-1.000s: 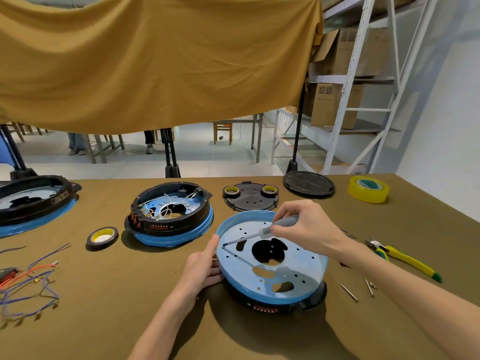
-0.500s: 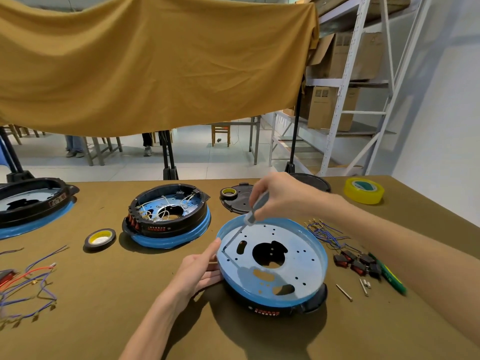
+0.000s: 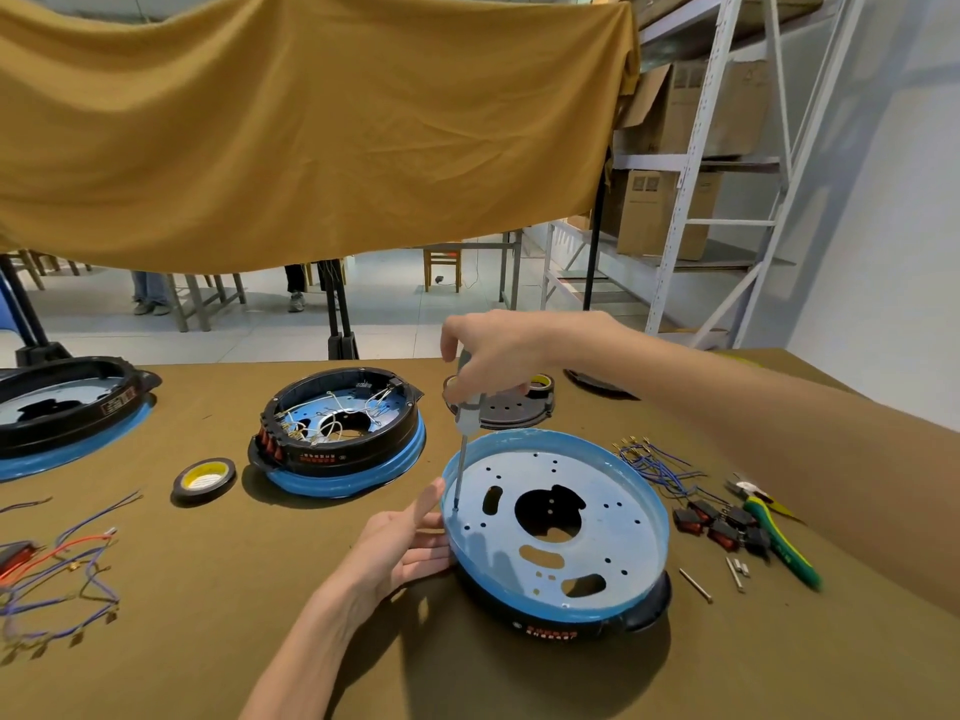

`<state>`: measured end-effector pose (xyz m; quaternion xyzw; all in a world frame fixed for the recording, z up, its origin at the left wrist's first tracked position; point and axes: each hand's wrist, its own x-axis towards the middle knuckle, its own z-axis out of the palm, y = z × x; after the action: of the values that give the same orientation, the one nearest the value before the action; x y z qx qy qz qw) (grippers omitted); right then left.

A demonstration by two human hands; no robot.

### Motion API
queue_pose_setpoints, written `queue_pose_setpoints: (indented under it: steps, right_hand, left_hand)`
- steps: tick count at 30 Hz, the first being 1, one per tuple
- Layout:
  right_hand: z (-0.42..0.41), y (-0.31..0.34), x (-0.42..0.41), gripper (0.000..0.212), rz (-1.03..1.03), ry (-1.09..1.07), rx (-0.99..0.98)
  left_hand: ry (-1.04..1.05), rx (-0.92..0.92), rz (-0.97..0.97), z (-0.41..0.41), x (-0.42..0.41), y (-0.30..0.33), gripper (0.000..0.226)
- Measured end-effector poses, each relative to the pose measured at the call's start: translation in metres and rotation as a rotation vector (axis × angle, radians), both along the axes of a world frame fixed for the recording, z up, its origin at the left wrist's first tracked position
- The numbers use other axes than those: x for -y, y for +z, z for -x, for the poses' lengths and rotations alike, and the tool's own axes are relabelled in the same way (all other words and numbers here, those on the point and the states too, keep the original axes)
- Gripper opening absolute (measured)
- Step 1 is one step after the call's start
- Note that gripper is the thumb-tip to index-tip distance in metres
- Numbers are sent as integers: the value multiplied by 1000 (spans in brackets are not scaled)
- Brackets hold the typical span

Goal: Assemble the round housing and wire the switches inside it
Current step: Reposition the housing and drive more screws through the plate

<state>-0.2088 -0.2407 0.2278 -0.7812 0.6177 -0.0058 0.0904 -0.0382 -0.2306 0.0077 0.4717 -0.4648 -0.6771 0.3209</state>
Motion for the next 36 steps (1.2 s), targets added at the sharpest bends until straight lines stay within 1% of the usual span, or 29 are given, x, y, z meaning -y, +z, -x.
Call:
queue_pose_setpoints:
  steps: [1,2,4,5,6,8,9,10,12,13,15,17,19,21,22,24,25,26,29,30,32,33,34,36]
  right_hand:
    - [-1,4,-1,41,-46,10,49]
    - [-1,5,-1,37,-39,28,60]
    - [-5,2,0,25,58,56,-9]
    - [-7,-2,1,27,117,63,-79]
    - [-8,-5,1,36,156,59,-136]
    - [-10,-4,0,50,142,36,-180]
    - [-10,0,-1,50,83,19,-148]
    - [-10,4,-2,45,-1,10,-95]
    - [-9,11,-4,41,-103,47,-9]
    - [-9,11,-4,40,-98,68,5]
    - [-11,5,-5,30,2,88,-77]
    - [-12,1,-5,41,97,71,-174]
    - [-10,4,-7,43,0,53,-106]
    - [-7,13,-8,54,-123,53,-4]
    - [-6,13,-8,53,-122,58,4]
    - [-7,8,-7,42,-17,50,-68]
    - [-9,6,-7,44,43,35,-121]
    - [-9,4,-8,47,54,24,-132]
    - [-4,9,-10,49,-108,31,2]
    - [-3,11,-10,49,-118,42,29]
    - [-2,6,-9,38,-17,45,-37]
    - [-2,3,-8,41,47,33,-101]
    - [-2,1,-9,48,68,27,-129]
    - [3,2,-11,49,-32,26,-46]
  left_hand:
    - [-4,2,4,0,0,0,80]
    - [-8,5,7,0,-1,0,80]
    - [-10,11,7,1,-1,0,80]
    - [-8,14,4,1,0,1,82]
    - [-7,19,1,1,0,1,84]
    - [-8,33,3,1,0,1,87]
    - [-9,39,7,1,1,0,88]
    - [-13,44,11,1,1,0,88]
    - [-23,47,12,1,1,-1,86]
    - [-25,47,12,1,1,0,86]
    - [-21,51,22,1,0,0,87]
    - [-14,49,31,1,0,0,87]
    - [-27,51,29,1,-1,0,86]
    - [-35,58,22,2,-1,1,87]
    - [-33,63,20,2,0,1,88]
    - [-29,68,22,2,0,-1,89]
    - [-26,68,25,3,0,-1,89]
    - [-24,69,26,2,0,-1,88]
    - [-33,74,24,2,1,-2,89]
    - [-39,73,25,2,1,-2,89]
    - [-33,68,21,2,2,-3,89]
    - [-25,66,19,3,2,-4,88]
    - [-20,65,19,3,3,-5,87]
    - [-21,67,17,3,4,-6,86]
